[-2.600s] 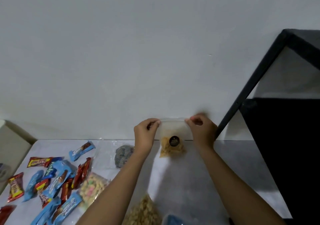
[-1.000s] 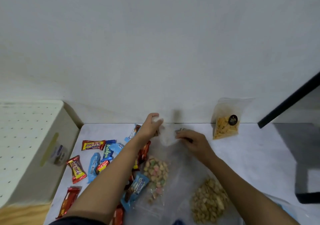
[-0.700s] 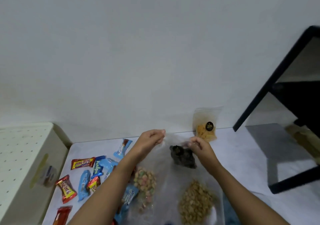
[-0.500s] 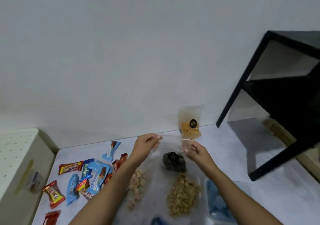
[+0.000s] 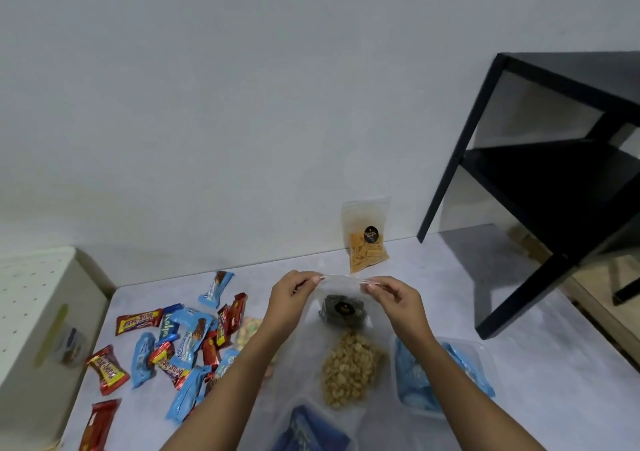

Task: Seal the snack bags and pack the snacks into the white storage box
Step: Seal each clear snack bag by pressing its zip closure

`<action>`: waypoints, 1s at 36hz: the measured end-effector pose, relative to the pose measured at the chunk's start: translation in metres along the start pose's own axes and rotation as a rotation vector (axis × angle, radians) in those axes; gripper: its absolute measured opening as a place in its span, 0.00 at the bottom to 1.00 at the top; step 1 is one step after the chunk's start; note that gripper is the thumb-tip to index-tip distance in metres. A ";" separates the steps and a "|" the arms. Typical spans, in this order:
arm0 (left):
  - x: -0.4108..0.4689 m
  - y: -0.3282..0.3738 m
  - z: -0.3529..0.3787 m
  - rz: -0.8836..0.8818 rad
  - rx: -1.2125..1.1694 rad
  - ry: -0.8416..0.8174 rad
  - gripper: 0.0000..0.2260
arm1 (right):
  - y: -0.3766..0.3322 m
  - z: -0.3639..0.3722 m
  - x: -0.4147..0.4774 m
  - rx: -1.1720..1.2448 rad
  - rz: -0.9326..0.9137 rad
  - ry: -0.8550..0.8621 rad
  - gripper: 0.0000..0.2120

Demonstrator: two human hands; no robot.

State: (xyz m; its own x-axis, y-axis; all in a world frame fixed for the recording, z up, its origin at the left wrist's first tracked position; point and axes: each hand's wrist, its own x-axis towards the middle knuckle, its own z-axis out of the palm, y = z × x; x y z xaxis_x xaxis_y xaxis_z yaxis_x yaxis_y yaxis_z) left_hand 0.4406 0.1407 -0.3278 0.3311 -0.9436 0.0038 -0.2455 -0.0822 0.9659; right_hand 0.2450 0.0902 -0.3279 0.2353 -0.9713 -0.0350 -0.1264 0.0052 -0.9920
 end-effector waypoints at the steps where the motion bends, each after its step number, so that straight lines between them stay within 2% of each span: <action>1: -0.002 0.000 0.000 0.002 -0.013 0.021 0.08 | -0.001 0.000 -0.001 0.002 -0.002 -0.006 0.04; 10: -0.007 0.002 0.001 0.027 -0.055 0.133 0.06 | -0.006 0.006 0.001 0.031 -0.024 -0.025 0.02; 18: -0.005 0.003 -0.005 0.031 -0.044 0.099 0.07 | -0.009 0.000 0.004 -0.012 -0.063 -0.017 0.04; 22: 0.000 0.004 -0.008 0.031 0.000 0.098 0.05 | -0.010 -0.004 0.011 -0.120 -0.072 -0.048 0.03; 28: 0.007 0.004 0.005 0.068 0.177 0.112 0.05 | -0.017 -0.001 0.016 -0.233 -0.106 -0.056 0.11; 32: 0.009 0.000 0.011 0.063 0.203 0.164 0.06 | -0.017 0.000 0.017 -0.217 -0.075 -0.088 0.06; 36: 0.009 -0.001 0.015 0.053 0.194 0.156 0.05 | -0.018 -0.001 0.019 -0.246 -0.067 -0.119 0.06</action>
State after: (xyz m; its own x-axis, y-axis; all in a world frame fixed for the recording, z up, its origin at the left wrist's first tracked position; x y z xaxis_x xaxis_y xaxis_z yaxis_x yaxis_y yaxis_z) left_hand 0.4302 0.1273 -0.3322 0.4465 -0.8883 0.1074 -0.4313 -0.1085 0.8956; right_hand 0.2505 0.0711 -0.3104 0.3609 -0.9326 0.0015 -0.3330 -0.1304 -0.9339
